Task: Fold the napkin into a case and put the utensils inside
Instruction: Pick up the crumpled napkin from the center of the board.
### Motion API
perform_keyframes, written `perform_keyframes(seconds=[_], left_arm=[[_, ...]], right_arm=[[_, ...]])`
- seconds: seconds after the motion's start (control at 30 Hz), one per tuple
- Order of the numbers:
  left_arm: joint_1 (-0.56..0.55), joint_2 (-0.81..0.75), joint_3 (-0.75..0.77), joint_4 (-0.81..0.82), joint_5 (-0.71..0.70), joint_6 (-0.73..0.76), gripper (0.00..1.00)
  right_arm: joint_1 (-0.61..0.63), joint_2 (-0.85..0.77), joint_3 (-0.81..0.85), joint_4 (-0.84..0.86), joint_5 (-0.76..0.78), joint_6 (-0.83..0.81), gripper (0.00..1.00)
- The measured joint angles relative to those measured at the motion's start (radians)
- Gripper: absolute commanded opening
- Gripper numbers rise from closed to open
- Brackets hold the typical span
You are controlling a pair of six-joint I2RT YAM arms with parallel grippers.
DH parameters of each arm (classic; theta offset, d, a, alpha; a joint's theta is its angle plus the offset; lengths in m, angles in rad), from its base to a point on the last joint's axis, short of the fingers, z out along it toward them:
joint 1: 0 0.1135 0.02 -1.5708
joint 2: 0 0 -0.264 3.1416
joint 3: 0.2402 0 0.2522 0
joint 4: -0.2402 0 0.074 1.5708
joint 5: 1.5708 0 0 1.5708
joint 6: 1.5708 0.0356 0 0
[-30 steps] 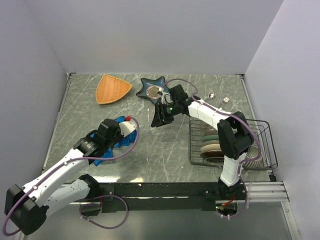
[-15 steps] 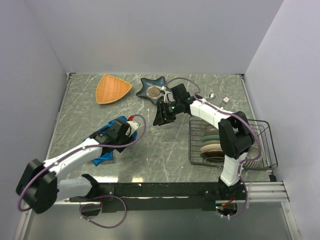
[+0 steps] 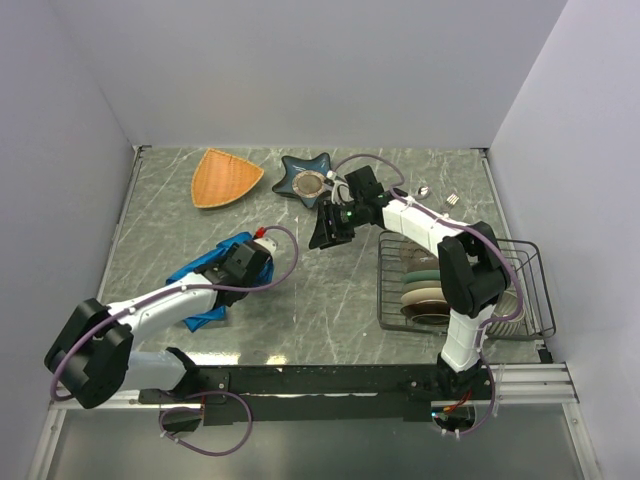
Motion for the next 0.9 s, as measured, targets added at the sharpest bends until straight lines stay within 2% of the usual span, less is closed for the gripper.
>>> perform_keyframes(seconds=[0.03,0.2,0.43,0.67,0.77,0.87,0.9], left_arm=[[0.0,0.005,0.0,0.001,-0.003,-0.002,0.58],[-0.018,-0.002,0.001,-0.016,0.019,-0.026,0.66],[-0.059,0.005,0.005,-0.013,0.014,-0.042,0.65],[-0.059,0.105,0.005,0.018,-0.076,-0.042,0.59],[-0.059,0.119,0.005,0.026,-0.106,-0.043,0.54],[-0.059,0.118,0.005,0.035,-0.131,-0.043,0.35],[-0.059,0.118,0.005,0.035,-0.137,-0.043,0.24]], right_arm=[[-0.001,0.0,0.0,0.0,0.0,0.0,0.52],[-0.005,0.0,0.0,0.0,0.002,0.0,0.52],[-0.008,0.0,-0.001,0.0,0.002,0.0,0.52],[-0.015,0.0,-0.004,0.001,0.002,0.0,0.53],[-0.023,0.0,-0.01,0.002,0.002,0.0,0.53],[-0.027,0.0,-0.019,0.003,0.002,0.0,0.53],[-0.029,0.0,-0.021,0.002,0.002,0.0,0.52]])
